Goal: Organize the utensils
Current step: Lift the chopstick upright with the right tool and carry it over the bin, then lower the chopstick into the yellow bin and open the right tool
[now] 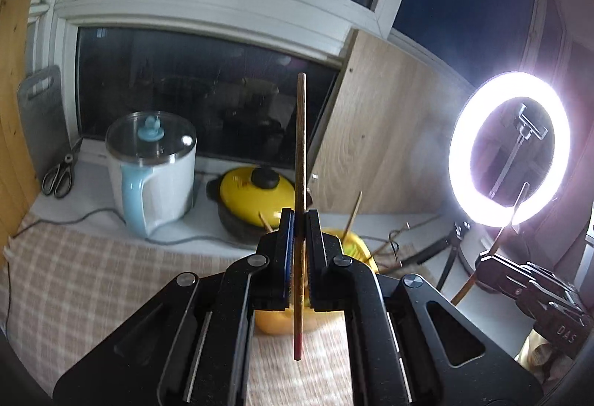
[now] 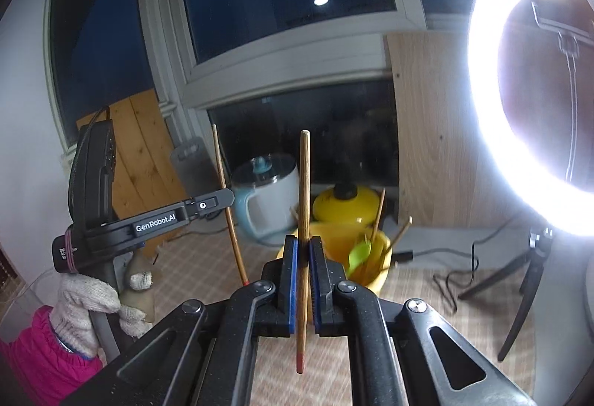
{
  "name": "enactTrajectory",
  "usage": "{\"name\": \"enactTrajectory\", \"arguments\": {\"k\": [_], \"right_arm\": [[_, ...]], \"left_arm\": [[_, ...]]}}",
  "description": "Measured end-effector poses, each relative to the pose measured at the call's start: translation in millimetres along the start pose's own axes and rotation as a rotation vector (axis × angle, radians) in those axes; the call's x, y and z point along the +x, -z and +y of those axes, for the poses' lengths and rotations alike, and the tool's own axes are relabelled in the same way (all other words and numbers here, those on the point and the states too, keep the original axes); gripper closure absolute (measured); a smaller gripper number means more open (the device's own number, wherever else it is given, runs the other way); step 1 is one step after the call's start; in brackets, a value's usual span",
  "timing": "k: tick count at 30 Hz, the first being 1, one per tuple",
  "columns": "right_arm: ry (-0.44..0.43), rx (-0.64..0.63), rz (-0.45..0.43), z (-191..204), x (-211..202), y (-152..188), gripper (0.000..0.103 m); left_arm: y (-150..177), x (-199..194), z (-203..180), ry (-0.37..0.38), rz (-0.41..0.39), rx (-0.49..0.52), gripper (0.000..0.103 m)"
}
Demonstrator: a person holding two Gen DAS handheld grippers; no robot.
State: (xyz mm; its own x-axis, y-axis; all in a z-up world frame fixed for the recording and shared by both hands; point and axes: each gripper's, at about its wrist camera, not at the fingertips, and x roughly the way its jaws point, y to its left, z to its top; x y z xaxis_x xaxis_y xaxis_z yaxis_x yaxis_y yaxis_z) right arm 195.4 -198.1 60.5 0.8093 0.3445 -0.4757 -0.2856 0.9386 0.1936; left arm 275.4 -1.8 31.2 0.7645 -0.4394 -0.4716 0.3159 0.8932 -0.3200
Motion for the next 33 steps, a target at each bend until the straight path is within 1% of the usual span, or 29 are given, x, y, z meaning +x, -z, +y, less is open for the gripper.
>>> {"name": "enactTrajectory", "arguments": {"k": [7, 15, 24, 33], "right_arm": [[0.033, -0.003, -0.043, 0.1, 11.6, -24.1, 0.1], [0.114, 0.003, -0.095, -8.7, 29.8, -41.3, 0.1], [0.126, 0.014, -0.082, -16.5, 53.2, -45.0, 0.1], [0.096, 0.042, -0.037, -21.9, 76.9, -35.2, 0.1]], "left_arm": [[-18.6, 17.2, -2.1, 0.005, -0.021, 0.034, 0.099], [-24.7, 38.2, -6.4, 0.011, -0.018, 0.072, 0.099], [-29.9, 57.5, -0.2, 0.031, -0.004, 0.056, 0.099], [-35.0, 79.2, 5.6, 0.054, 0.01, 0.036, 0.099]]}}
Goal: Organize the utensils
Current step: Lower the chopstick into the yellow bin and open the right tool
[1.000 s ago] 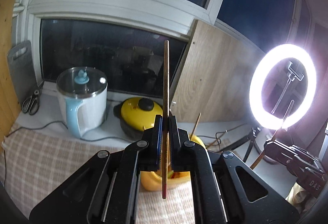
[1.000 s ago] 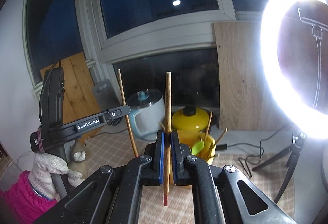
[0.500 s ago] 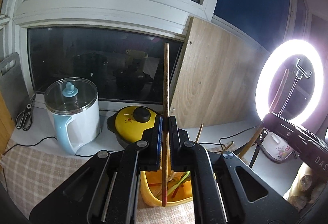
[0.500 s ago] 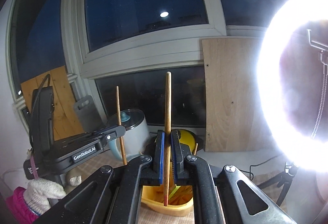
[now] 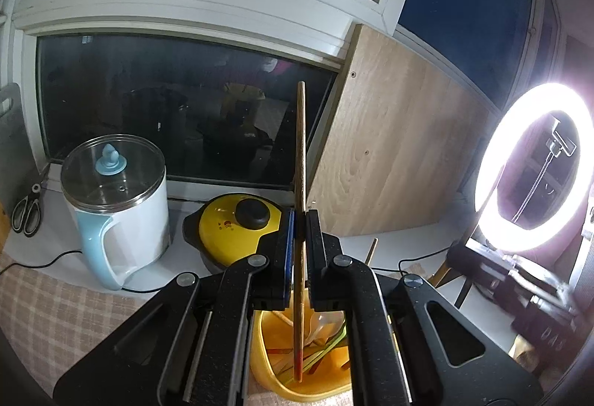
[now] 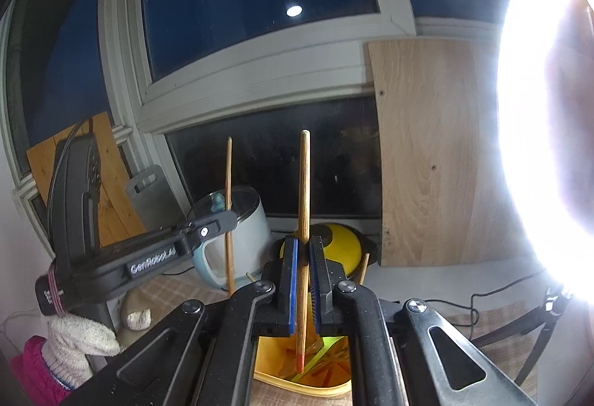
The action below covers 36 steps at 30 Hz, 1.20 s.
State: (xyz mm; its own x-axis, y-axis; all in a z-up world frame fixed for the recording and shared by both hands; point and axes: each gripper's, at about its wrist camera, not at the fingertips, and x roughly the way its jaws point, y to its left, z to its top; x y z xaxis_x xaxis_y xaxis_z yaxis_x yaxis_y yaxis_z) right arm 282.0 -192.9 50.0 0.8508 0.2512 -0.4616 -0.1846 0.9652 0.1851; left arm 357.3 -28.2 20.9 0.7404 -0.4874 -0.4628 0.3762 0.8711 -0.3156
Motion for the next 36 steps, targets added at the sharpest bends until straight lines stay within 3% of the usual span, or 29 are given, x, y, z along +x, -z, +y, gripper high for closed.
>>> {"name": "enactTrajectory", "arguments": {"k": [10, 28, 31, 34, 36], "right_arm": [[-0.026, 0.014, 0.062, 2.0, 19.8, 19.5, 0.1], [-0.056, 0.054, 0.193, -8.6, 36.9, 57.2, 0.099], [-0.061, 0.052, 0.205, -8.8, 36.1, 60.2, 0.096], [-0.066, 0.056, 0.207, -9.7, 31.5, 61.3, 0.073], [-0.064, 0.057, 0.203, -10.4, 27.7, 60.5, 0.071]], "left_arm": [[17.9, 23.9, 1.4, -0.004, 0.039, 0.012, 0.099], [53.0, 24.1, 5.9, -0.015, 0.122, -0.006, 0.099], [54.1, 19.3, 5.4, -0.016, 0.126, -0.007, 0.099], [54.3, 13.6, 4.7, -0.028, 0.125, -0.002, 0.099], [55.8, 8.6, 4.7, -0.04, 0.125, 0.006, 0.099]]}}
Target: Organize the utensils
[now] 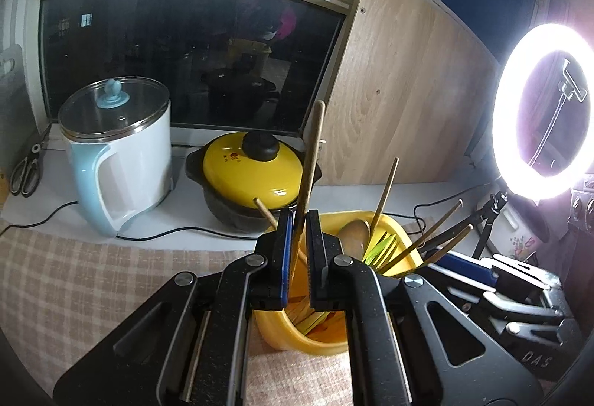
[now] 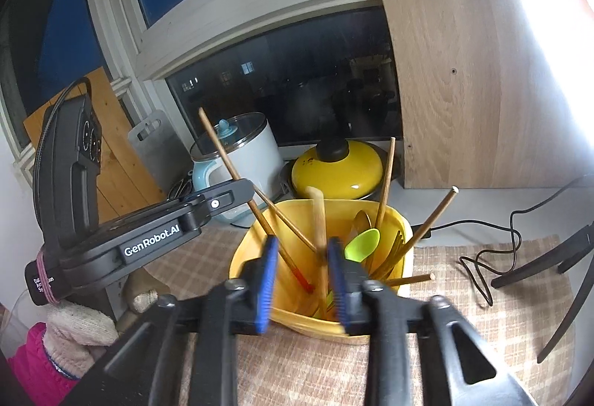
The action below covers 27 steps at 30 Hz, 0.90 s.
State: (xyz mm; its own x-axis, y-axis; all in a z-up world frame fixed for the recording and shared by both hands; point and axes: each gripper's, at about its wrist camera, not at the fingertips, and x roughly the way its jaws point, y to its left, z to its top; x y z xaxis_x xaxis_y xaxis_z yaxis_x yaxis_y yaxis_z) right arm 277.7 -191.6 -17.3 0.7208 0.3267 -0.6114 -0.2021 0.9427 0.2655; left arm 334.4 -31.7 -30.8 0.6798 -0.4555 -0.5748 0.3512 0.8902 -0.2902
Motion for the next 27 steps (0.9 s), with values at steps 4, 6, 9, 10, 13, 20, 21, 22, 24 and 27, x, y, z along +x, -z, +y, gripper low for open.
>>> {"name": "enactTrajectory", "arguments": {"k": [4, 6, 9, 10, 13, 20, 21, 22, 24, 27], "right_arm": [[0.012, -0.008, -0.008, 0.3, -8.8, 3.9, 0.063], [0.014, -0.008, -0.016, 0.6, -14.6, 6.2, 0.05], [0.015, -0.009, -0.025, 1.7, -24.3, 9.7, 0.042], [0.018, -0.009, -0.027, 1.9, -27.5, 11.0, 0.04], [0.021, -0.005, -0.035, 2.4, -37.6, 14.0, 0.03], [0.051, -0.014, -0.044, 3.9, -62.2, 21.5, 0.013], [0.057, -0.016, -0.042, 4.1, -66.0, 23.1, 0.012], [0.067, -0.016, -0.041, 4.1, -70.0, 24.6, 0.009], [0.084, -0.013, -0.043, 3.8, -78.1, 27.7, 0.004], [0.119, -0.021, -0.05, 4.6, -90.2, 32.3, 0.0]], "left_arm": [[5.0, -14.9, 2.3, -0.024, -0.018, -0.005, 0.074], [8.3, -23.3, 2.8, -0.032, -0.028, -0.005, 0.071], [12.5, -34.7, 1.9, -0.049, -0.034, 0.006, 0.071], [14.3, -38.9, 1.2, -0.054, -0.036, 0.01, 0.069], [19.5, -52.4, -1.5, -0.069, -0.046, 0.015, 0.054], [35.5, -90.9, -20.5, -0.11, -0.084, 0.068, 0.032], [38.3, -96.5, -24.9, -0.114, -0.086, 0.075, 0.029], [41.0, -101.2, -28.5, -0.117, -0.087, 0.079, 0.023], [46.1, -109.1, -34.3, -0.122, -0.09, 0.084, 0.02], [54.3, -120.2, -43.9, -0.134, -0.081, 0.092, 0.02]]}}
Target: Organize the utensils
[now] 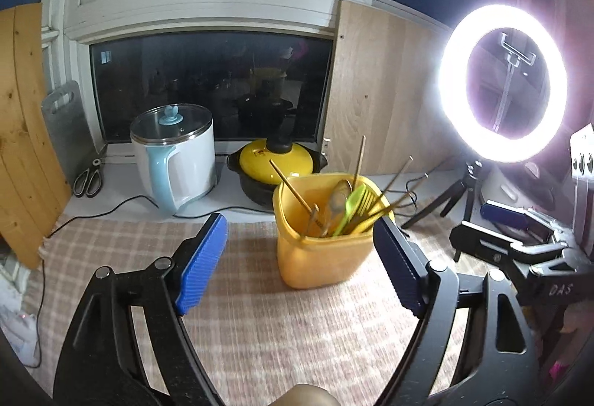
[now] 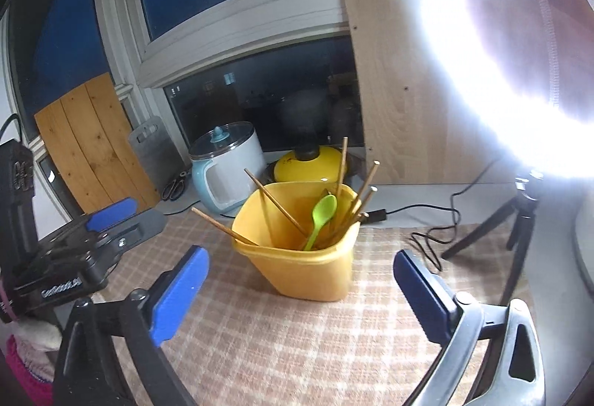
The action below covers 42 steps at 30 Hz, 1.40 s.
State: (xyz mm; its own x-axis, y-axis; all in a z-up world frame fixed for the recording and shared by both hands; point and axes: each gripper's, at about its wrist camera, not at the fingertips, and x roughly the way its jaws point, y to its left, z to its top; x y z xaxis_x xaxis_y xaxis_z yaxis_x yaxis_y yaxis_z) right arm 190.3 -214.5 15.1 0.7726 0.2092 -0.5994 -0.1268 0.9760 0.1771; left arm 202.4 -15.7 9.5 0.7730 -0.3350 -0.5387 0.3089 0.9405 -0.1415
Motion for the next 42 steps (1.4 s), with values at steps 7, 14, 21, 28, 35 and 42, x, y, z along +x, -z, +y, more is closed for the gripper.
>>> {"name": "enactTrajectory", "arguments": {"k": [7, 14, 21, 28, 35, 42], "right_arm": [[0.073, -0.038, -0.003, 2.8, -26.6, 12.7, 0.0], [0.087, -0.043, -0.022, 5.8, -49.3, 21.9, 0.0], [0.091, -0.024, -0.056, 8.6, -67.0, 30.9, 0.0], [0.11, 0.006, -0.076, 2.4, -76.9, 38.7, 0.0], [0.126, 0.03, -0.074, -5.0, -79.9, 44.9, 0.0], [0.137, 0.034, -0.071, -6.2, -79.3, 47.3, 0.0]], "left_arm": [[13.7, -31.9, -14.4, -0.03, -0.006, -0.018, 0.008], [26.9, -59.8, -34.7, -0.071, -0.004, 0.019, 0.005], [37.1, -77.7, -49.3, -0.096, -0.011, 0.031, 0.001], [43.7, -87.6, -58.3, -0.101, 0.003, 0.037, 0.0], [46.5, -89.3, -61.2, -0.1, 0.014, 0.039, 0.0], [46.3, -93.1, -57.8, -0.104, 0.01, 0.034, 0.0]]}}
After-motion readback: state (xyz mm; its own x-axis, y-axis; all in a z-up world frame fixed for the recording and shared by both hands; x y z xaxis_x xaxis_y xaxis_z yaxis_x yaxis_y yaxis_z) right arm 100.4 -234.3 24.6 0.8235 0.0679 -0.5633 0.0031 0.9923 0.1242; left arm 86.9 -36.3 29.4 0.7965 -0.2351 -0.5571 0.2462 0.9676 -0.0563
